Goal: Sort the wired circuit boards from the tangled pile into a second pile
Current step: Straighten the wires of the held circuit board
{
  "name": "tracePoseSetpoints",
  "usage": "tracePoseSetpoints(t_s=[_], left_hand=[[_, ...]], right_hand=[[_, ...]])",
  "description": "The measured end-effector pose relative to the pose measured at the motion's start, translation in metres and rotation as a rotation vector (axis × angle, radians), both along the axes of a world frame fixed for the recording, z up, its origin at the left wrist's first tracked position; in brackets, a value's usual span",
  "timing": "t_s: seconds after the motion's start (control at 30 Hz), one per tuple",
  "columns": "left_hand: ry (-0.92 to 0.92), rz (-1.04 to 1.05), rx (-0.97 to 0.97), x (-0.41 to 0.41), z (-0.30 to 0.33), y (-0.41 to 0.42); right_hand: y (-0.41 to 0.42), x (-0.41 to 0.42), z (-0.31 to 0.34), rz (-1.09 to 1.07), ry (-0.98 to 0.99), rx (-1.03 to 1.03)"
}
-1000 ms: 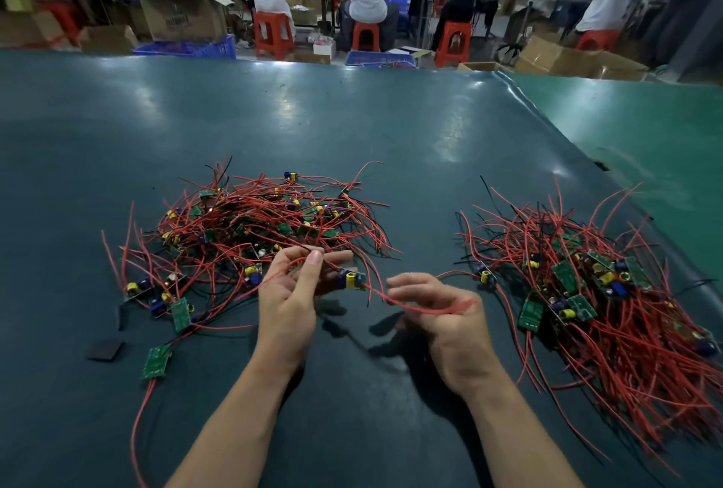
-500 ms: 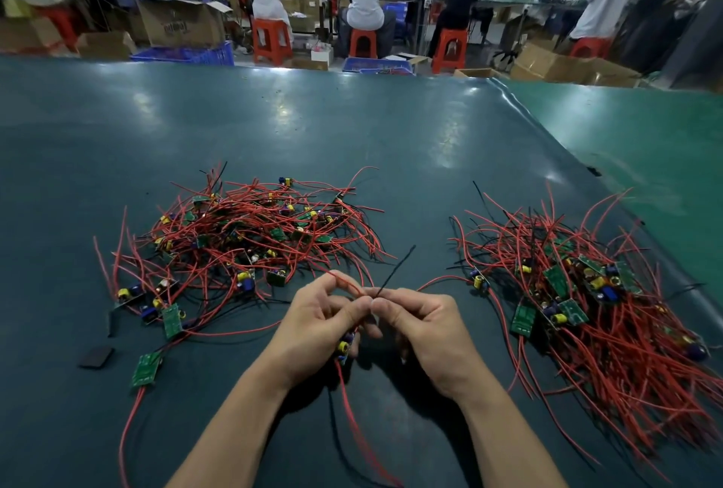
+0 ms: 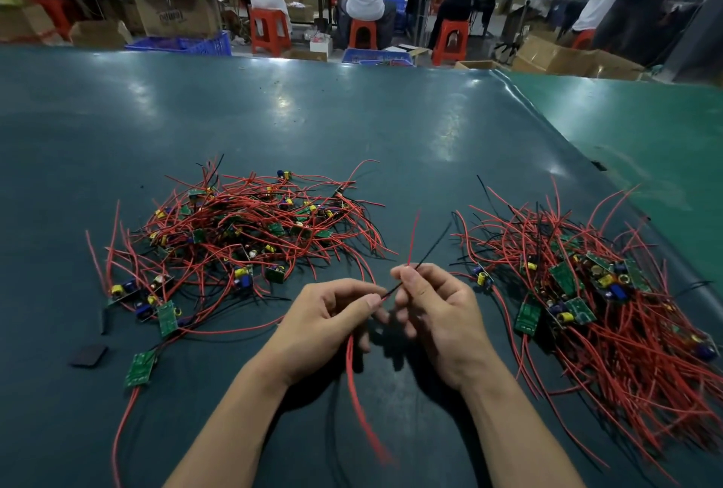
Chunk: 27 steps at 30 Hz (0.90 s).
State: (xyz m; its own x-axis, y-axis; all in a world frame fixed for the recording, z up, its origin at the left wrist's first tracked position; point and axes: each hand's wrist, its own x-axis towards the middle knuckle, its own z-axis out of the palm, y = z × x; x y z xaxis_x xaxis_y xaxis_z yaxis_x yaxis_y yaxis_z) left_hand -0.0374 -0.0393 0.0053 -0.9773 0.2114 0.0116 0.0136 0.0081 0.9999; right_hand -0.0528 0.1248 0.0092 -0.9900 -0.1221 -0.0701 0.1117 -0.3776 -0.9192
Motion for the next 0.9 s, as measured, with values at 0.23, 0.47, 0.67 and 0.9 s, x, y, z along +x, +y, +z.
tracePoseSetpoints(t_s=[0.23, 0.47, 0.67, 0.9], left_hand=[[0.028, 0.079, -0.049, 0.0, -0.002, -0.001], [0.037, 0.043, -0.024, 0.002, 0.002, -0.001], [0.011, -0.007, 0.012, 0.004, 0.004, -0.003], [-0.021, -0.088, 0.061, 0.005, 0.005, -0.005]], right_hand=[[-0.001, 0.003, -0.001, 0.155, 0.058, 0.106], [-0.003, 0.003, -0.005, -0.064, 0.122, 0.252], [-0.001, -0.005, -0.003, -0.25, 0.055, 0.019], [0.015, -0.014, 0.001, -0.406, -0.005, -0.192]])
